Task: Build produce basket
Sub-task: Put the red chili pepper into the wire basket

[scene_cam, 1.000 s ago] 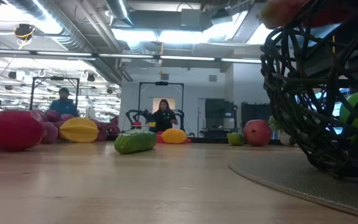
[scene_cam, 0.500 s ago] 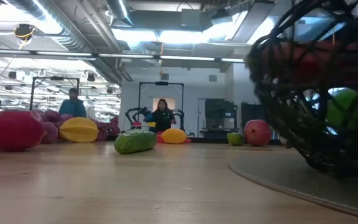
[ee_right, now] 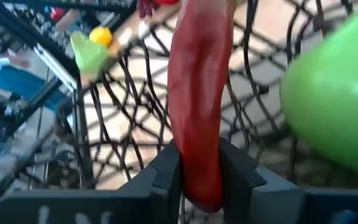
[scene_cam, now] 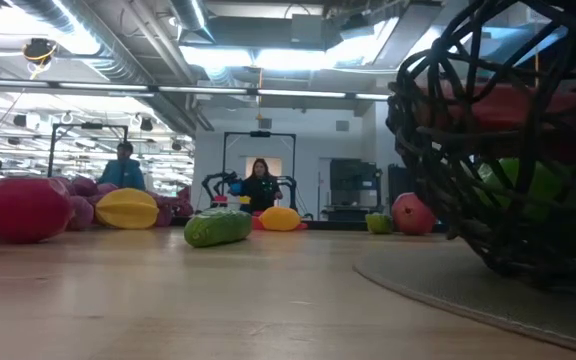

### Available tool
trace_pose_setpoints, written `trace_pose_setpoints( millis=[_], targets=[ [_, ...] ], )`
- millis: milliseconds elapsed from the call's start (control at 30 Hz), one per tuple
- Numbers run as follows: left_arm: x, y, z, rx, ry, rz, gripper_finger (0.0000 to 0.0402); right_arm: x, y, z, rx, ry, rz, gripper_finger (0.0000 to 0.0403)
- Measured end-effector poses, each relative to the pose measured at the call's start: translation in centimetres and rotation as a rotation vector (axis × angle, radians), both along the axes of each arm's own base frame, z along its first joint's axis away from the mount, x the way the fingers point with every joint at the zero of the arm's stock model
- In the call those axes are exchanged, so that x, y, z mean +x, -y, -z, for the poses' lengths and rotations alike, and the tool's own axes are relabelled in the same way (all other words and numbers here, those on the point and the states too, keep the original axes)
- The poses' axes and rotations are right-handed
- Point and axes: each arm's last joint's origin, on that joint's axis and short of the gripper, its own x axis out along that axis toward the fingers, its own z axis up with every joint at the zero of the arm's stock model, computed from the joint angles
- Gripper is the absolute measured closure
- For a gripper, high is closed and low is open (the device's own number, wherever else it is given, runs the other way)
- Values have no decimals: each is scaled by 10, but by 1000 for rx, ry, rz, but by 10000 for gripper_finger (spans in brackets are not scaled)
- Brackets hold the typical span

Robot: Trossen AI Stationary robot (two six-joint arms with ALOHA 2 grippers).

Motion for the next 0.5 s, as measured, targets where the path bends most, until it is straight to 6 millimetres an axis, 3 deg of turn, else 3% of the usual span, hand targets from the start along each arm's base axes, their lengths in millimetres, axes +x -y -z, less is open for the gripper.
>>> trace_pose_setpoints(
  millis=[500],
  targets=[
    [0, 0, 0, 0, 0, 0, 246, 3, 4, 3, 1, -69, -30, 319]
  ],
)
